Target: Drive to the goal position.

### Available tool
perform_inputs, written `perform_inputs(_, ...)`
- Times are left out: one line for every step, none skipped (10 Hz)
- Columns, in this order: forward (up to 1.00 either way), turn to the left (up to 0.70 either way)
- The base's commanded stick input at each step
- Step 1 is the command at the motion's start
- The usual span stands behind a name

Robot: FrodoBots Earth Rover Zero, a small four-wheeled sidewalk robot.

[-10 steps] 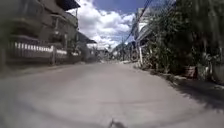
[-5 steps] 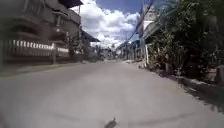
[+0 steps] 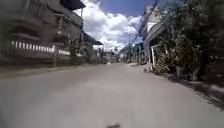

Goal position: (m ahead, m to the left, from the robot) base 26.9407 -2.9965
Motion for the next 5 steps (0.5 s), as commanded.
perform_inputs(1.00,0.00)
perform_inputs(1.00,0.00)
perform_inputs(1.00,0.00)
perform_inputs(1.00,0.00)
perform_inputs(1.00,0.00)
